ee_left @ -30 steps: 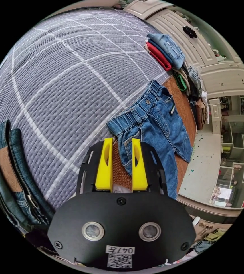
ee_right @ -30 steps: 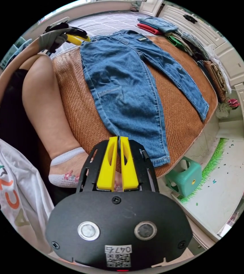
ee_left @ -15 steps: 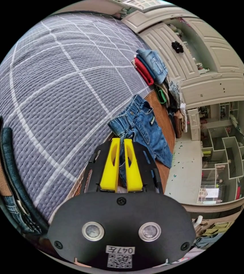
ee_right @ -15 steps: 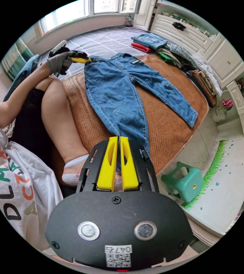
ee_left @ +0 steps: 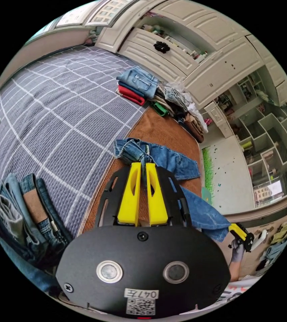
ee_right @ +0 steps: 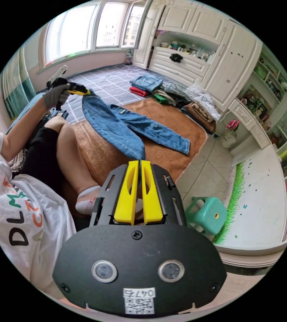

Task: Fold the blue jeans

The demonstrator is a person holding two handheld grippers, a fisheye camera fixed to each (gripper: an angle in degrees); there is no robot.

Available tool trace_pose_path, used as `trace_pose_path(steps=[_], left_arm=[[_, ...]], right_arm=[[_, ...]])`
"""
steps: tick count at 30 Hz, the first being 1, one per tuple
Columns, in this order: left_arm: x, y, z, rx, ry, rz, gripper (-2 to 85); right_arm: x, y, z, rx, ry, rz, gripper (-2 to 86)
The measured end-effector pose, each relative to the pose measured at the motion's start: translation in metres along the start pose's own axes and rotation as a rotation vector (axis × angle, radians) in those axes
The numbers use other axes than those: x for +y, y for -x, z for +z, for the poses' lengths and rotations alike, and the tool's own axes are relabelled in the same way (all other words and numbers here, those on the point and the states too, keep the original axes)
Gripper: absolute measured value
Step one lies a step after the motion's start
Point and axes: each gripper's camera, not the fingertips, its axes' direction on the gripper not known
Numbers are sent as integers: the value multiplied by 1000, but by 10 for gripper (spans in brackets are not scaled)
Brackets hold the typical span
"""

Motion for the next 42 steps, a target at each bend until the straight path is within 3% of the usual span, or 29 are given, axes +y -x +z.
trace_pose_path(steps=[6,14,29,35,42], left_arm=[[48,-8,-15,-42,26,21,11],[78,-7,-19,-51,45,-16,11],[64,15,-22,83,63,-106,35],[35,9,-16,103,65,-113,38],[-15,17,23,130,70,-227,68]], right_arm=[[45,-18,-14,-61,-39,32,1],[55,-15,-4,-23,1,-92,1],[5,-77,70,79,-21,118,1],[-55,-115,132,166,-45,146,0],[-156,-180,289,205,43,194,18]])
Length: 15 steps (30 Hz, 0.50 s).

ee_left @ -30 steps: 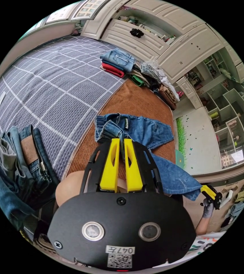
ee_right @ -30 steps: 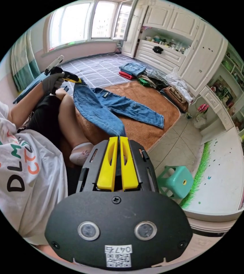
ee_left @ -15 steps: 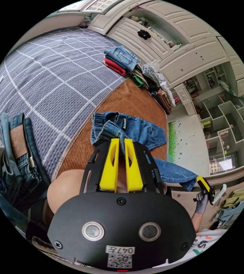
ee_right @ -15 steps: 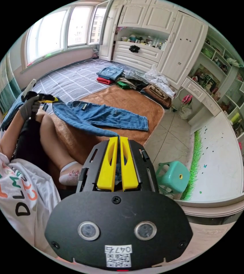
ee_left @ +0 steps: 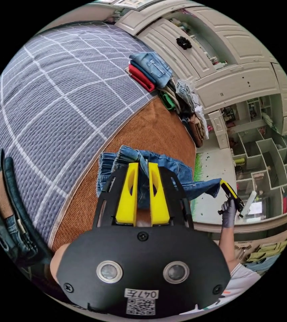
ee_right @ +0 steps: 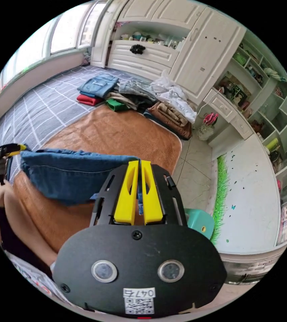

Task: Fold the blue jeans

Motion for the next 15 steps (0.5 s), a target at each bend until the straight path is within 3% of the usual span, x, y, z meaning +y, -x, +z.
trace_pose_path(steps=[5,9,12,15], left_arm=[[-15,10,10,-119,-67,-12,95],[-9,4,-21,-246,-181,-17,98],[-6,-17,-33,-236,-229,26,94],[-6,-54,-26,-318,-163,141,96]], right_arm=[[-46,-13,125,-57,154,177,91],[-23,-29,164,-194,67,299,72],[8,-43,205,-184,147,360,48],[43,-64,248,-228,238,476,35]])
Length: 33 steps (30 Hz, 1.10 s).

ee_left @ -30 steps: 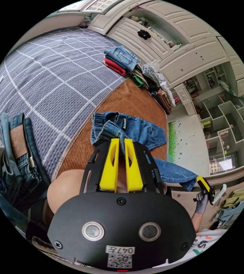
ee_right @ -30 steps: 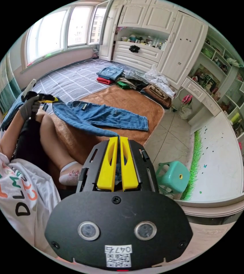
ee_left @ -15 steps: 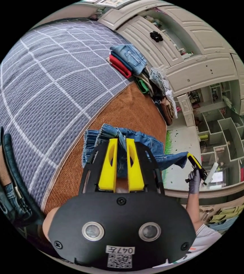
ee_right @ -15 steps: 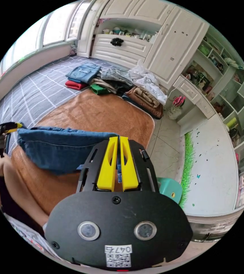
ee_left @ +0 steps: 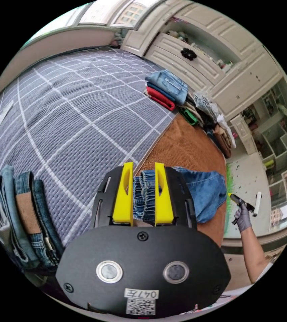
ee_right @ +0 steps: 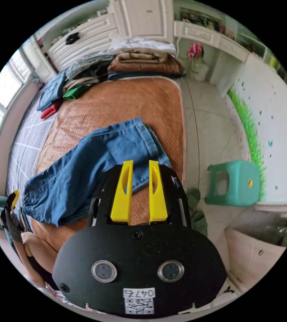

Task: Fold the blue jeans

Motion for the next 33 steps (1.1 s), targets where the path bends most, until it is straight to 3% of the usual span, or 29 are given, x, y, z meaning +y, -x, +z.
trace_pose_path(steps=[7,13,17,24,33], left_arm=[[-6,-65,-3,-50,37,179,80],[-18,-74,5,-102,94,159,70],[-26,-72,2,-100,91,126,75],[-37,-90,-4,-157,105,143,94],[-45,-101,-10,-154,110,148,94]], right_arm=[[-7,-48,61,-199,-19,148,37],[-34,-63,119,-267,15,284,29],[-48,-62,138,-309,32,265,-8],[-68,-66,122,-192,-86,124,-10],[-68,-80,211,-409,95,258,32]])
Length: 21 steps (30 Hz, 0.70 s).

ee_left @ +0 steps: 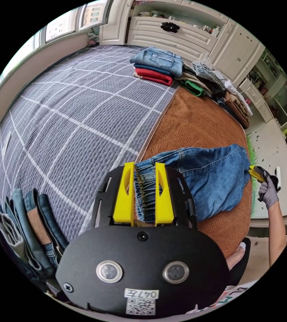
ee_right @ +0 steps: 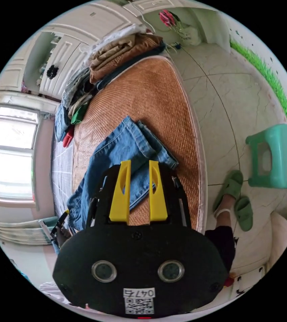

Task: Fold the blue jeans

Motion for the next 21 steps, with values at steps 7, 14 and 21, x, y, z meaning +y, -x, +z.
trace_pose_path(steps=[7,14,21], left_arm=[[-5,-2,-3,15,6,-9,95],[-7,-3,-2,36,16,-15,100],[-6,-6,0,41,11,-12,105]], right_arm=[[0,-11,8,-187,-109,56,-10],[-13,25,-25,39,-126,-136,-8],[-12,18,1,122,-19,-76,14]])
